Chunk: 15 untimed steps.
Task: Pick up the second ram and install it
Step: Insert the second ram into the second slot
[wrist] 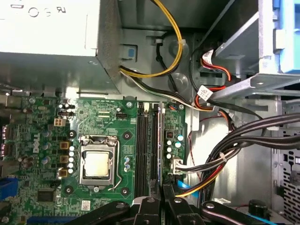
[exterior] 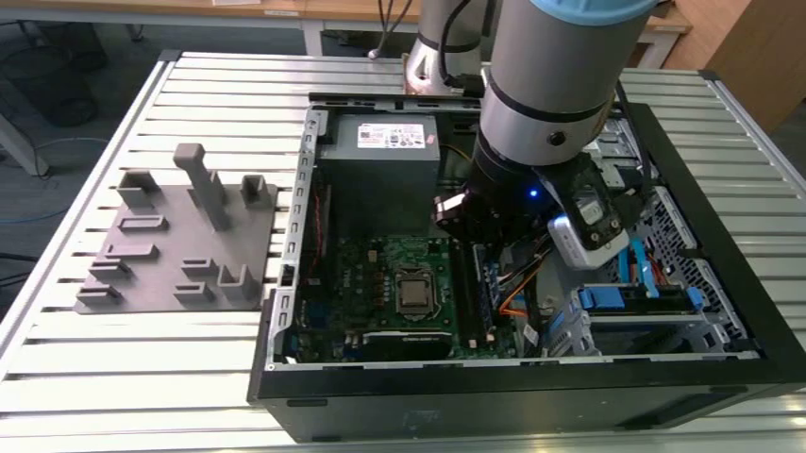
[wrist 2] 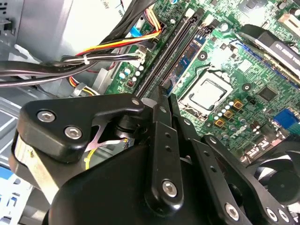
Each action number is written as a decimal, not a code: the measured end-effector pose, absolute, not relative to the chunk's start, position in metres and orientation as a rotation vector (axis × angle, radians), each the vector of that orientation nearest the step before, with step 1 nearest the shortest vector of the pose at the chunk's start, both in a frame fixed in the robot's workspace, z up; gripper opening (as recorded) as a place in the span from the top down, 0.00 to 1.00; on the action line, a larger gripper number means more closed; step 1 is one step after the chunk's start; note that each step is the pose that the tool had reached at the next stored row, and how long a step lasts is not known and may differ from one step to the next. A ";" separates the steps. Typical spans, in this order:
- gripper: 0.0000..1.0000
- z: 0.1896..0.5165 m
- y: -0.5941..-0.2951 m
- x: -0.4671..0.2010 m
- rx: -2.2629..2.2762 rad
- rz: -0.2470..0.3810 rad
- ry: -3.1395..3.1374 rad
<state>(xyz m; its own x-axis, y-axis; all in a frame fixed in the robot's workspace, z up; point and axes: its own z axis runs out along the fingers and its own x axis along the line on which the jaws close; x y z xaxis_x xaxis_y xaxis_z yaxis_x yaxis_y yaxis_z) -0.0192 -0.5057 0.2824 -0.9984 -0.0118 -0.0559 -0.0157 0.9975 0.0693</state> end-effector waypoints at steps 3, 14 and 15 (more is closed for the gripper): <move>0.86 0.282 -0.506 -0.019 0.015 0.106 3.083; 0.86 0.282 -0.506 -0.019 0.147 0.101 3.077; 0.86 0.282 -0.506 -0.019 0.158 0.101 3.077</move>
